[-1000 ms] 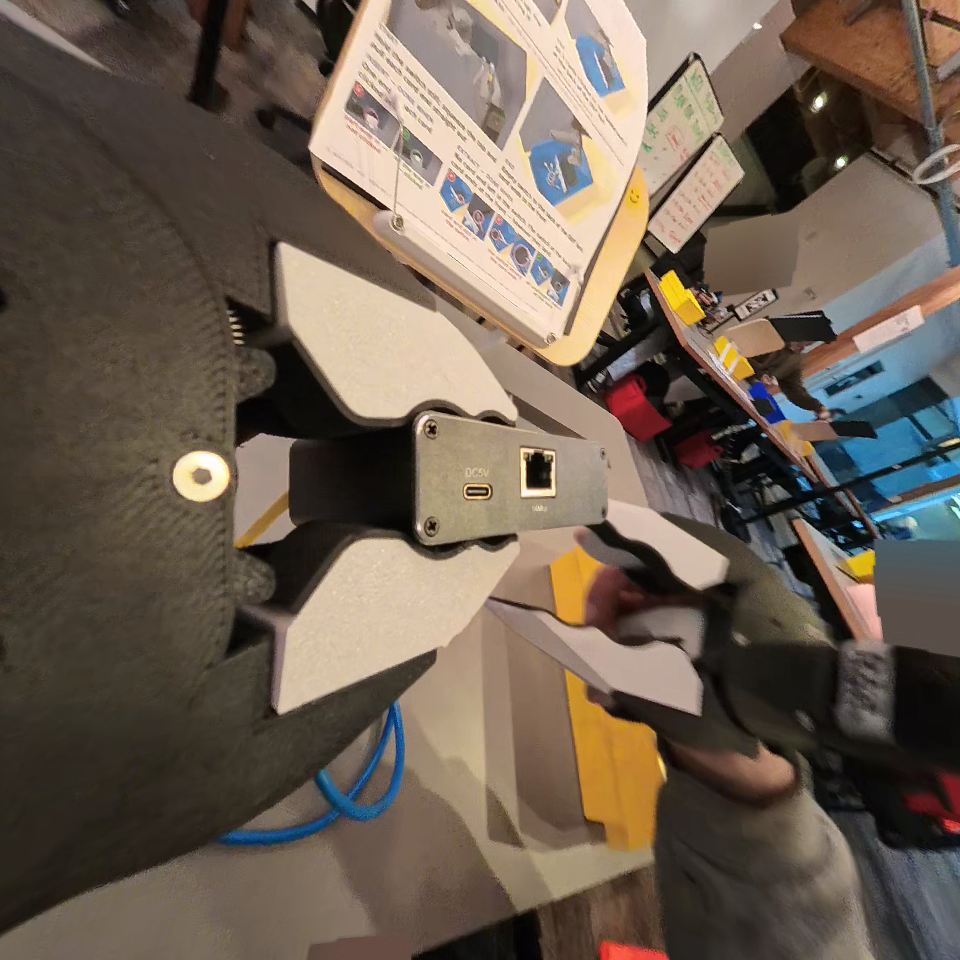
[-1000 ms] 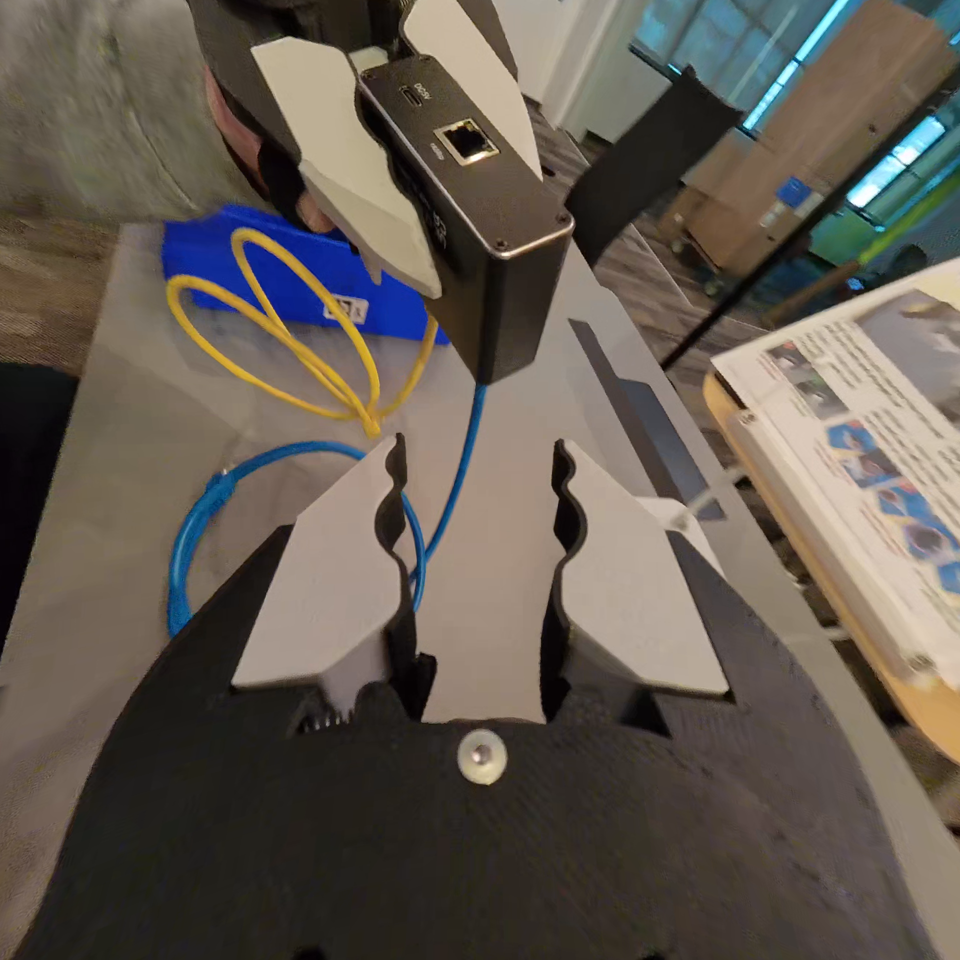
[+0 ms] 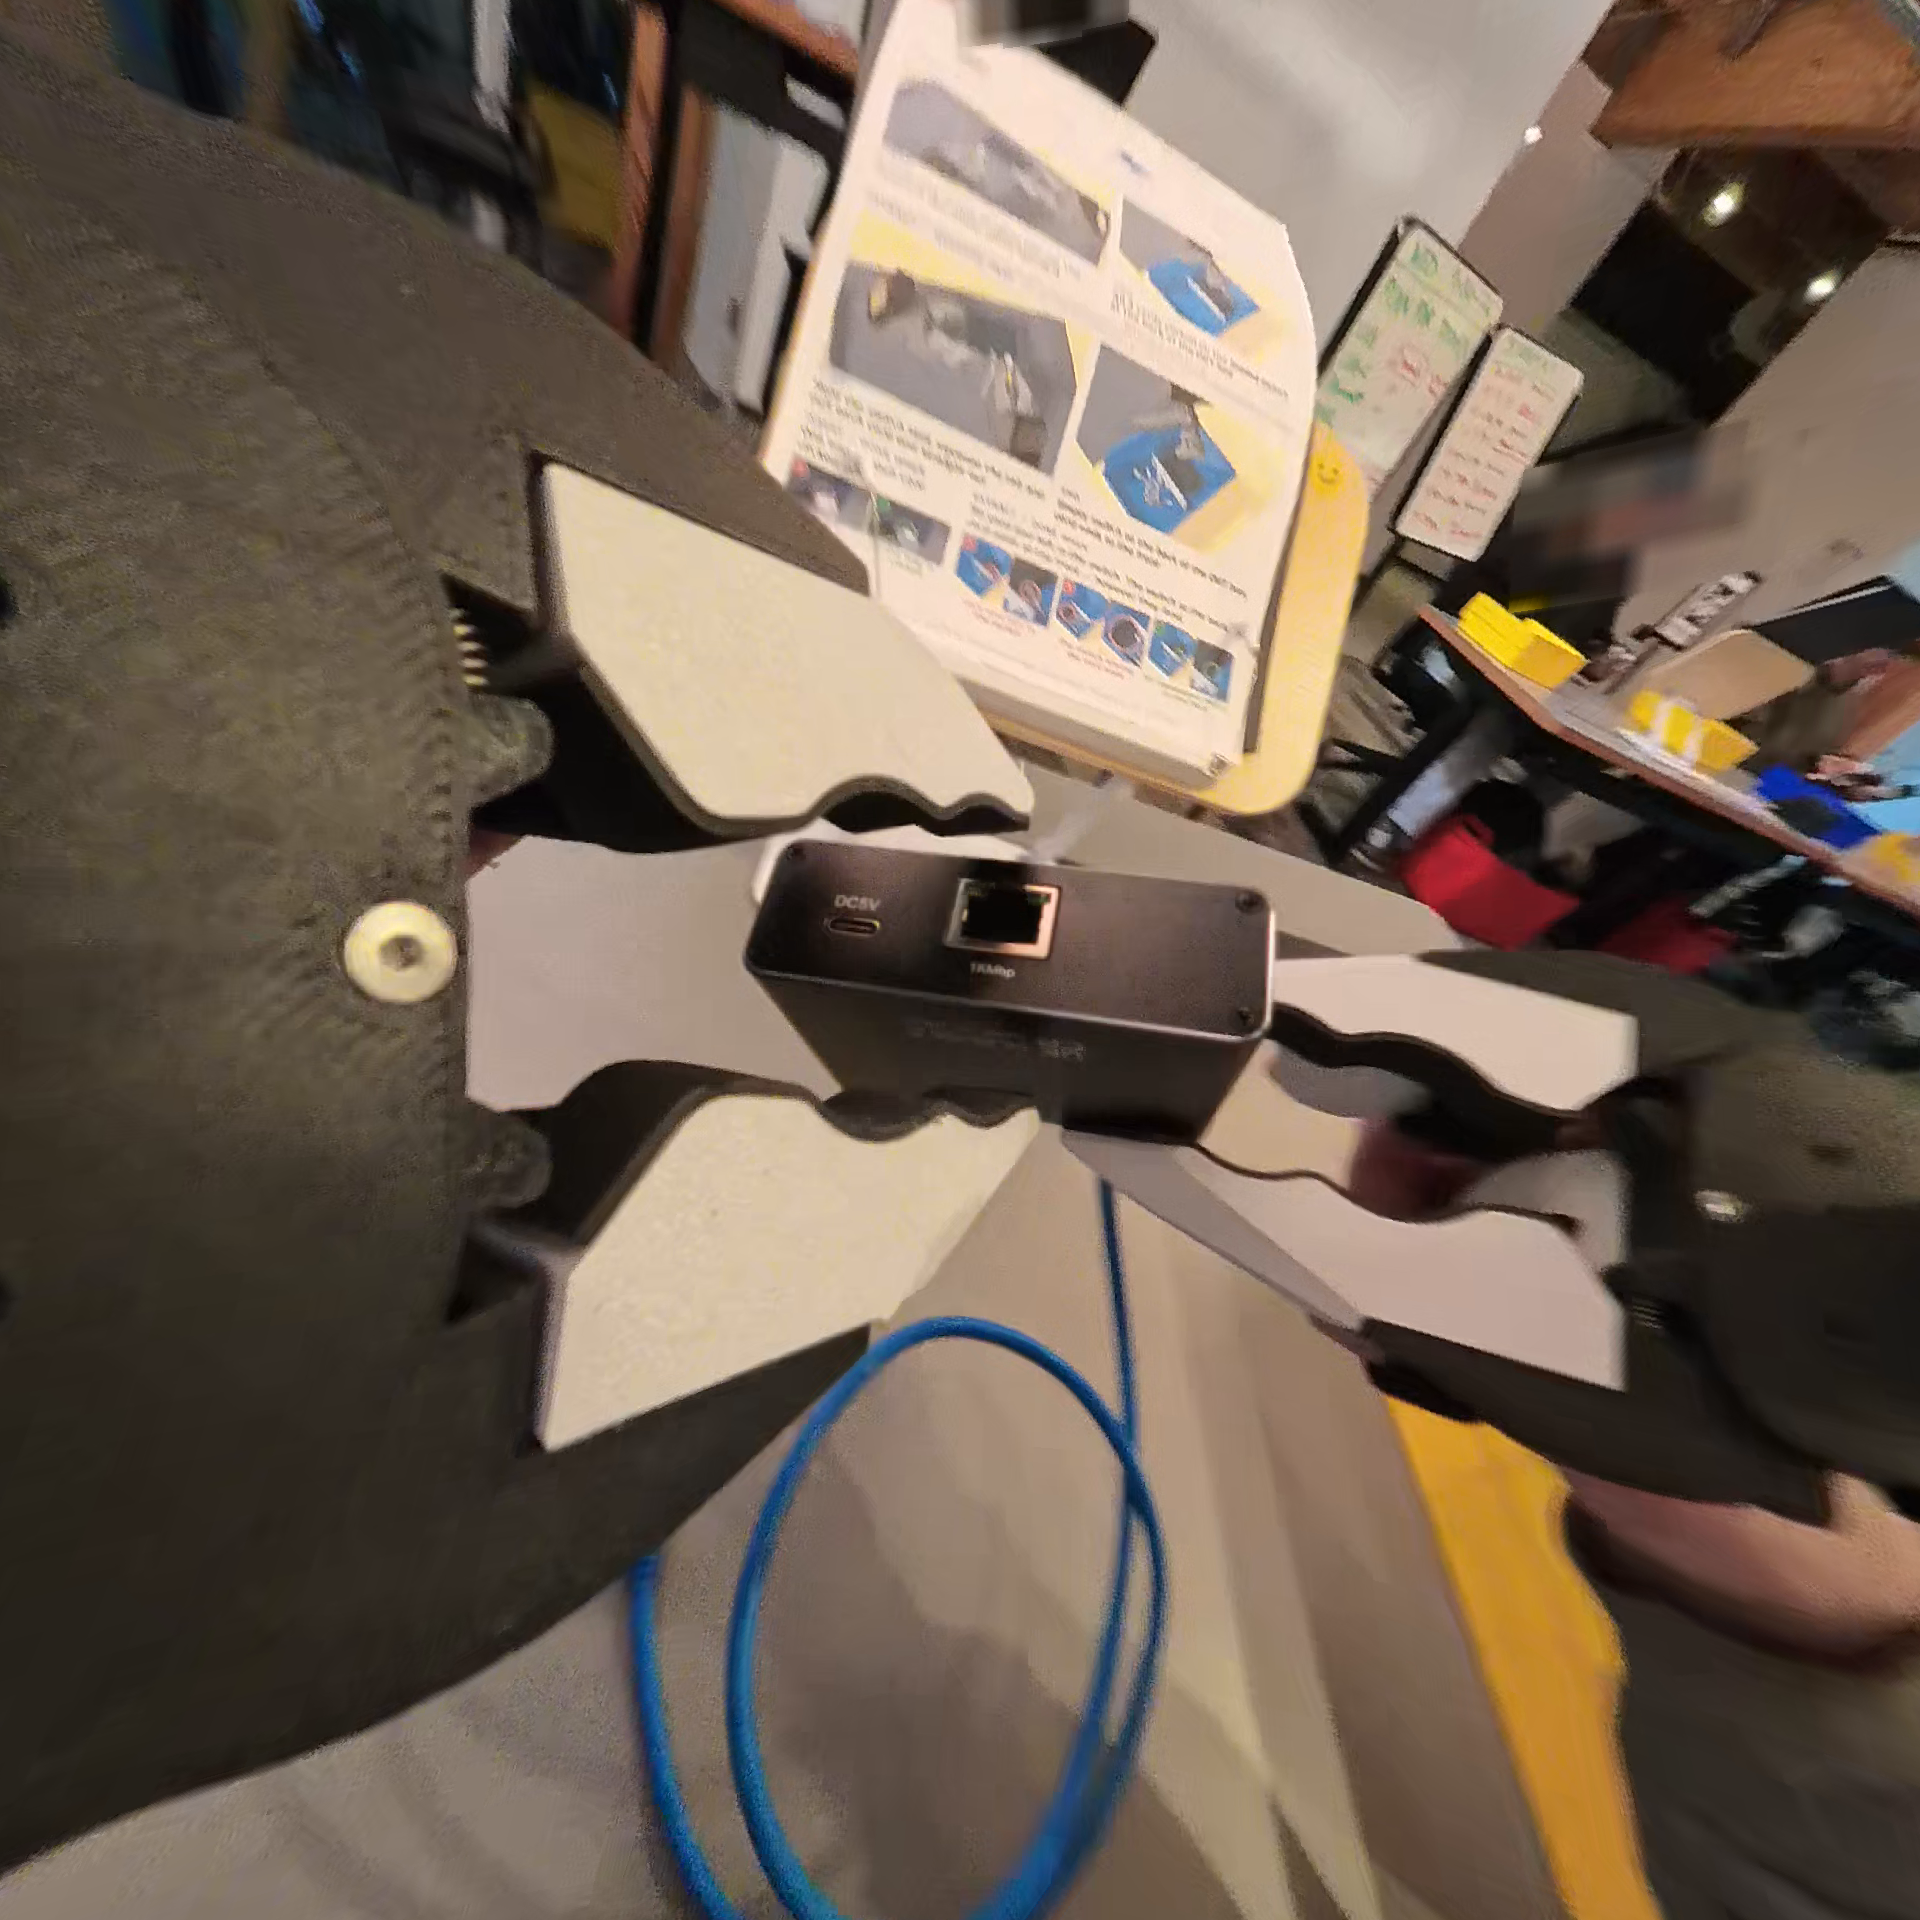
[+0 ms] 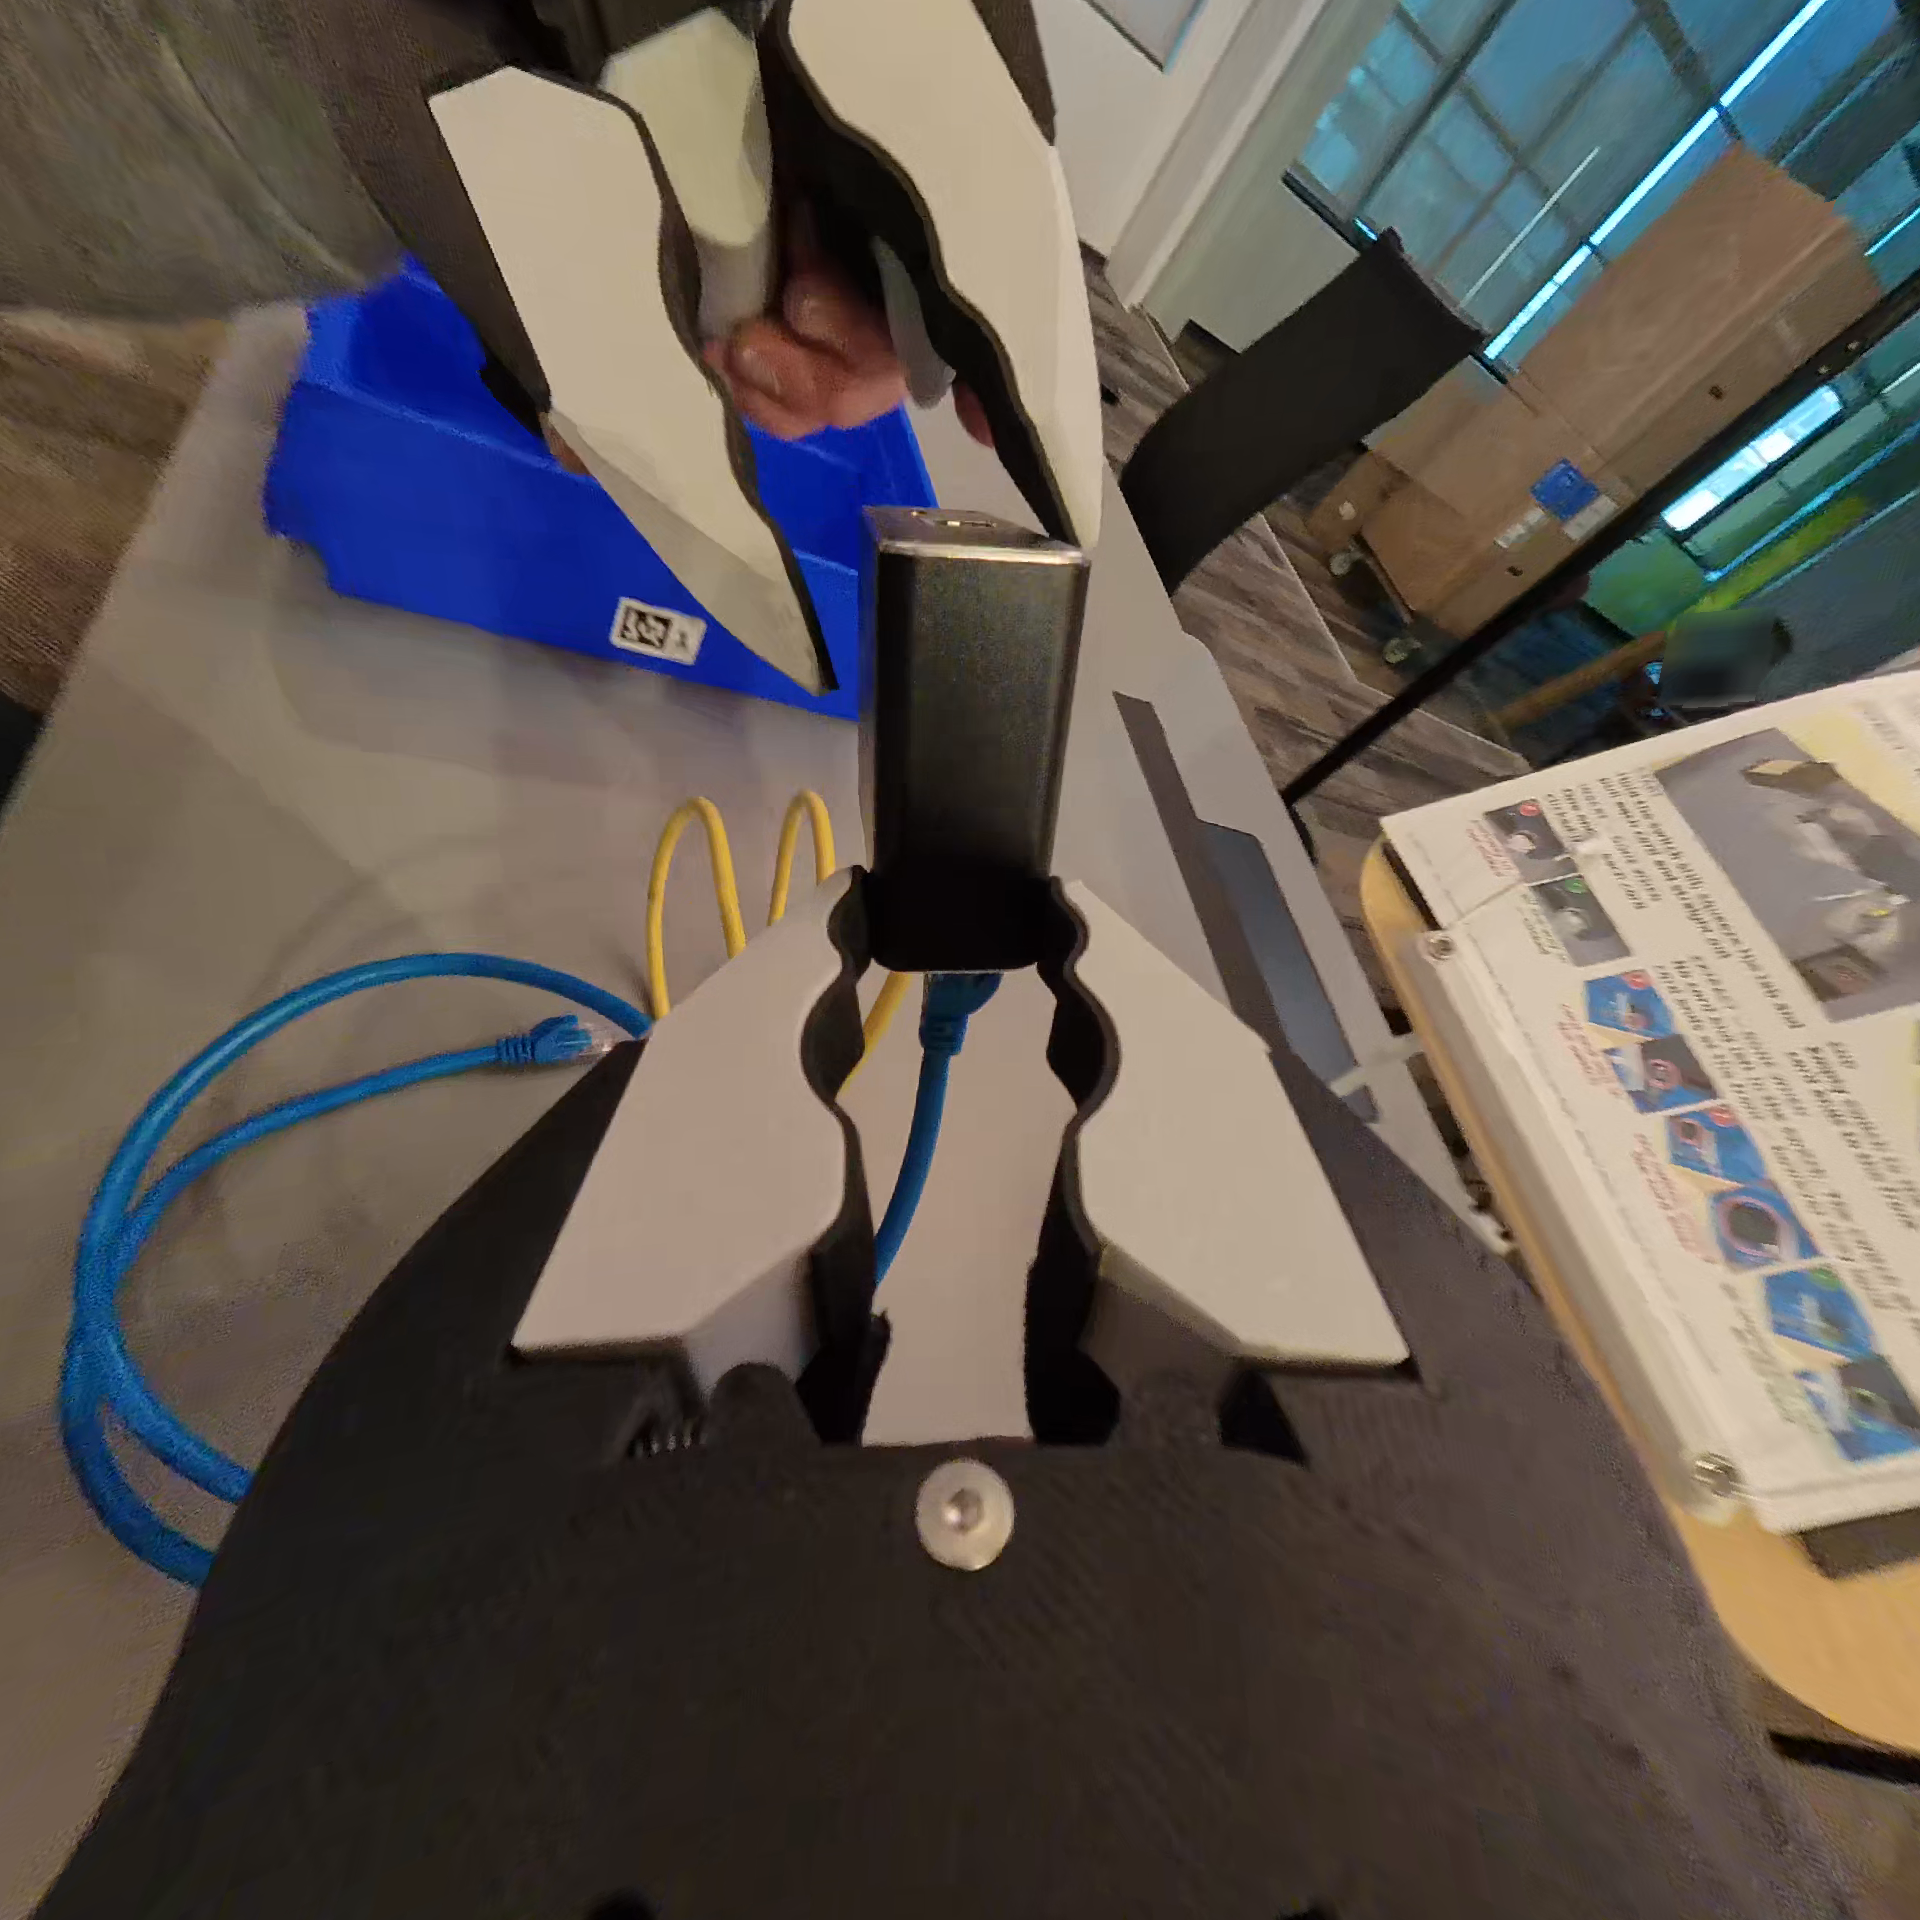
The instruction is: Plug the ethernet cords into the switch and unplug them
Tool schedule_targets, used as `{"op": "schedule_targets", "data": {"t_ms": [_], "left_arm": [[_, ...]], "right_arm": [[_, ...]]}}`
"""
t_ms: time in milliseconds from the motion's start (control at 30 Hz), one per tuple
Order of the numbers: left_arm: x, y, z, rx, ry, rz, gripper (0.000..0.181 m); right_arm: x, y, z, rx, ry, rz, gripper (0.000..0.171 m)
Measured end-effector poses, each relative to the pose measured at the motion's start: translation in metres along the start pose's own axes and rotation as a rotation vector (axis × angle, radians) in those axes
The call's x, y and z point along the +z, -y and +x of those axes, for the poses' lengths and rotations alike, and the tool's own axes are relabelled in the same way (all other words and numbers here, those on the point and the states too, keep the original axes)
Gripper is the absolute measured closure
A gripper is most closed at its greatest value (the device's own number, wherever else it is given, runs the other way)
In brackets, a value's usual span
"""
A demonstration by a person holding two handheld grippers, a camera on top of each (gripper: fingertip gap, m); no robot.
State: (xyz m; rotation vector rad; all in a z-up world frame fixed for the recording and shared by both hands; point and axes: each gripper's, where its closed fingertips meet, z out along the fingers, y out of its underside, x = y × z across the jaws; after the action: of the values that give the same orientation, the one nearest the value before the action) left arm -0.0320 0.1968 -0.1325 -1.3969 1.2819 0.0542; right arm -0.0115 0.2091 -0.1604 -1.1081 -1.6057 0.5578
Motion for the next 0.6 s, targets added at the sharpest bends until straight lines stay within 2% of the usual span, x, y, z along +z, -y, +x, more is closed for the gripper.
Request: {"op": "schedule_targets", "data": {"t_ms": [100, 333, 467, 600], "left_arm": [[0.006, -0.01, 0.001, 0.124, 0.043, -0.126, 0.134], [0.018, -0.026, 0.017, 0.3, 0.039, -0.264, 0.136], [0.018, -0.024, 0.018, 0.321, 0.054, -0.251, 0.143], [0.016, -0.02, 0.013, 0.363, 0.089, -0.217, 0.145]], "right_arm": [[-0.002, 0.002, -0.001, -0.102, -0.036, -0.063, 0.142], [0.001, 0.003, -0.011, -0.353, -0.087, -0.227, 0.142], [-0.001, 0.007, -0.009, -0.454, -0.139, -0.272, 0.142], [-0.004, 0.015, -0.01, -0.459, -0.137, -0.218, 0.142]]}}
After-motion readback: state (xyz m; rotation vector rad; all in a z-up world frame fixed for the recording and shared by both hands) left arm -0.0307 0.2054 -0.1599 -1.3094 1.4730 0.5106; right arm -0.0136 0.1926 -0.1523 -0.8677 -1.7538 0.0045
